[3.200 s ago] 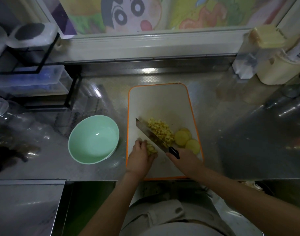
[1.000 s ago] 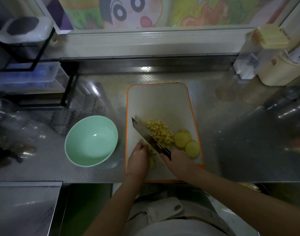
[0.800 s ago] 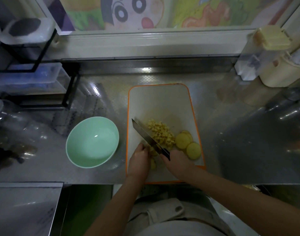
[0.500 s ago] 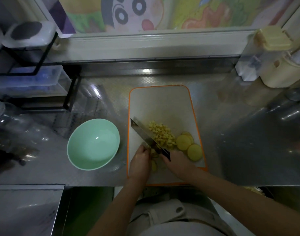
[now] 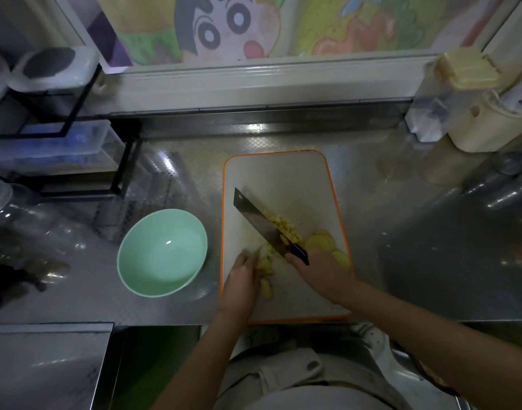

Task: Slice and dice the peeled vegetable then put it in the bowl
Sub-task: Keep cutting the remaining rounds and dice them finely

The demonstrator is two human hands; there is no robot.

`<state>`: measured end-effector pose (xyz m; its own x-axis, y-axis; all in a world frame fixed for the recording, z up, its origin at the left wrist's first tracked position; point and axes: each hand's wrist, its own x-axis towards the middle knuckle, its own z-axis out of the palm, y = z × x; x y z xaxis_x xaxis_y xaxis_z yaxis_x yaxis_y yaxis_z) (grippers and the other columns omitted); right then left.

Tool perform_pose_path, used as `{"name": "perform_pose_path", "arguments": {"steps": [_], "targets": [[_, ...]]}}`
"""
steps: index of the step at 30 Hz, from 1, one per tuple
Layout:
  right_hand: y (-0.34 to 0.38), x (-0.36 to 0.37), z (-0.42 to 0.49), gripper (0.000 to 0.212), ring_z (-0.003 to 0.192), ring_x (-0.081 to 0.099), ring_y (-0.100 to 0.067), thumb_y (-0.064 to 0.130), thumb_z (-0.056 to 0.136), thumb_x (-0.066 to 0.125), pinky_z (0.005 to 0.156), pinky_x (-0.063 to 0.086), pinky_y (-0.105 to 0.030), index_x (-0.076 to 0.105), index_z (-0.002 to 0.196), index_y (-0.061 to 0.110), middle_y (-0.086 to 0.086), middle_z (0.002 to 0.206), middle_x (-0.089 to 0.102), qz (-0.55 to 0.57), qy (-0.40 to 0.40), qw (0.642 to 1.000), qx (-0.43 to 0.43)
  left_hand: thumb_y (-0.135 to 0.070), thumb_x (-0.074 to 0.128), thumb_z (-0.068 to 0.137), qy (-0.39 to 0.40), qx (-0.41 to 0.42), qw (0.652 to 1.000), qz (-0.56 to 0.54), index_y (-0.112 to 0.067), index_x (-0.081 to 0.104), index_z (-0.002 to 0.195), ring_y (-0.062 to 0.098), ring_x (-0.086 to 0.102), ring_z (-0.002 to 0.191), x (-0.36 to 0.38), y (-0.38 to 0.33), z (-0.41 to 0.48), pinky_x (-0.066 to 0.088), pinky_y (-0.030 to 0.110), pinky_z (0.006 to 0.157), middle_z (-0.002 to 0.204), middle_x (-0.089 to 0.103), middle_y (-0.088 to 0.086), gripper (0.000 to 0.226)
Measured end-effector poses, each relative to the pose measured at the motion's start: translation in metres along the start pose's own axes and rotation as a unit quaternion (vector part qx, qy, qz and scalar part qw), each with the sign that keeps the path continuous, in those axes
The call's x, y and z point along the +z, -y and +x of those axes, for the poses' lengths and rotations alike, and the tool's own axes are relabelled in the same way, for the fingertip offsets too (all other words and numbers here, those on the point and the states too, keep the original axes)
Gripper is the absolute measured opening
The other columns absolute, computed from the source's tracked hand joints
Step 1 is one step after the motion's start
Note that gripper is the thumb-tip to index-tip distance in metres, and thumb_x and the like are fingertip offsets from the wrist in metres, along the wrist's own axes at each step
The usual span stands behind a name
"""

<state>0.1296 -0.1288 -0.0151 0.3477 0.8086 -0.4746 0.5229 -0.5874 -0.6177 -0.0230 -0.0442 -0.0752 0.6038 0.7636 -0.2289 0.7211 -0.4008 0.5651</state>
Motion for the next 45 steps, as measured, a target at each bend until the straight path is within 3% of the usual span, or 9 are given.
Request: {"name": "perform_pose_path", "arguments": {"steps": [2, 4, 6, 9, 18, 32, 36, 40, 45], "targets": [[0.002, -0.003, -0.006, 0.041, 0.049, 0.033, -0.008, 0.037, 0.099, 0.042, 0.047, 0.029, -0.019, 0.032, 0.061, 0.025, 0.003, 0.058, 0.037, -0.017, 0.003, 1.0, -0.016, -0.005, 0.053, 0.088, -0.024, -0.001, 0.999, -0.033, -0.01, 0.05, 0.129, 0.028, 0.05, 0.116, -0.002, 0.0, -0.001, 0.039, 0.03, 0.096, 0.128, 0.05, 0.012, 0.041], [0.004, -0.003, -0.01, 0.043, 0.046, 0.029, -0.009, 0.034, 0.099, 0.044, 0.04, 0.022, -0.021, 0.028, 0.06, 0.026, 0.002, 0.056, 0.031, -0.048, 0.002, 0.999, -0.025, -0.002, 0.055, 0.086, -0.04, -0.02, 0.997, -0.056, -0.007, 0.057, 0.113, 0.026, 0.052, 0.106, -0.005, -0.001, -0.002, 0.037, 0.021, 0.083, 0.116, 0.054, 0.011, 0.028], [0.003, 0.002, -0.014, 0.045, 0.044, 0.03, -0.009, 0.037, 0.097, 0.047, 0.037, 0.026, -0.02, 0.03, 0.059, 0.02, 0.001, 0.054, 0.033, -0.027, -0.02, 0.999, -0.015, -0.003, 0.057, 0.086, -0.048, -0.029, 0.997, -0.055, -0.006, 0.06, 0.1, 0.025, 0.054, 0.098, -0.005, -0.001, -0.001, 0.032, 0.017, 0.072, 0.108, 0.056, 0.01, 0.014], [0.0, 0.01, -0.018, 0.046, 0.044, 0.033, -0.008, 0.039, 0.096, 0.048, 0.037, 0.027, -0.018, 0.033, 0.059, 0.017, 0.002, 0.053, 0.035, -0.002, -0.014, 1.0, -0.002, -0.005, 0.058, 0.086, -0.066, -0.029, 0.996, -0.054, -0.005, 0.064, 0.093, 0.024, 0.055, 0.092, -0.007, -0.003, 0.0, 0.03, 0.017, 0.068, 0.104, 0.058, 0.01, 0.009], [0.001, 0.024, -0.022, 0.042, 0.048, 0.038, -0.006, 0.041, 0.096, 0.047, 0.043, 0.026, -0.021, 0.037, 0.061, 0.019, 0.003, 0.058, 0.04, -0.025, -0.002, 1.0, 0.014, -0.015, 0.059, 0.089, -0.075, -0.05, 0.994, -0.063, -0.008, 0.071, 0.096, 0.025, 0.063, 0.088, -0.007, -0.007, 0.002, 0.047, 0.03, 0.076, 0.097, 0.07, 0.01, 0.016], [0.012, 0.028, -0.02, 0.042, 0.051, 0.041, -0.007, 0.039, 0.098, 0.043, 0.041, 0.028, -0.016, 0.033, 0.06, 0.023, 0.007, 0.059, 0.038, -0.086, -0.003, 0.996, 0.029, -0.01, 0.054, 0.089, -0.059, -0.052, 0.996, -0.043, -0.009, 0.072, 0.096, 0.026, 0.063, 0.086, -0.006, -0.006, 0.007, 0.046, 0.031, 0.072, 0.097, 0.07, 0.01, 0.019], [0.012, 0.032, -0.014, 0.038, 0.076, 0.06, -0.025, 0.04, 0.099, 0.04, 0.05, 0.033, -0.023, 0.045, 0.072, 0.014, -0.01, 0.079, 0.058, -0.107, 0.009, 0.994, 0.034, -0.01, 0.054, 0.087, -0.057, -0.045, 0.997, -0.03, -0.01, 0.072, 0.095, 0.027, 0.063, 0.085, -0.003, -0.004, 0.007, 0.047, 0.033, 0.071, 0.096, 0.07, 0.011, 0.02], [0.007, 0.037, -0.009, 0.031, 0.075, 0.059, -0.024, 0.038, 0.099, 0.042, 0.042, 0.026, -0.021, 0.048, 0.081, 0.013, -0.015, 0.088, 0.063, -0.09, 0.0, 0.996, 0.026, -0.012, 0.052, 0.087, -0.053, -0.044, 0.998, -0.014, -0.012, 0.071, 0.097, 0.024, 0.062, 0.087, 0.0, -0.001, 0.008, 0.045, 0.032, 0.072, 0.099, 0.069, 0.008, 0.021], [0.007, 0.038, -0.007, 0.036, 0.085, 0.062, -0.026, 0.037, 0.099, 0.04, 0.058, 0.033, -0.024, 0.061, 0.096, 0.007, -0.014, 0.098, 0.065, -0.119, -0.007, 0.993, 0.018, -0.01, 0.051, 0.086, -0.046, -0.038, 0.998, -0.003, -0.01, 0.071, 0.096, 0.026, 0.061, 0.087, 0.0, -0.002, 0.01, 0.046, 0.032, 0.072, 0.099, 0.068, 0.01, 0.022]]}}
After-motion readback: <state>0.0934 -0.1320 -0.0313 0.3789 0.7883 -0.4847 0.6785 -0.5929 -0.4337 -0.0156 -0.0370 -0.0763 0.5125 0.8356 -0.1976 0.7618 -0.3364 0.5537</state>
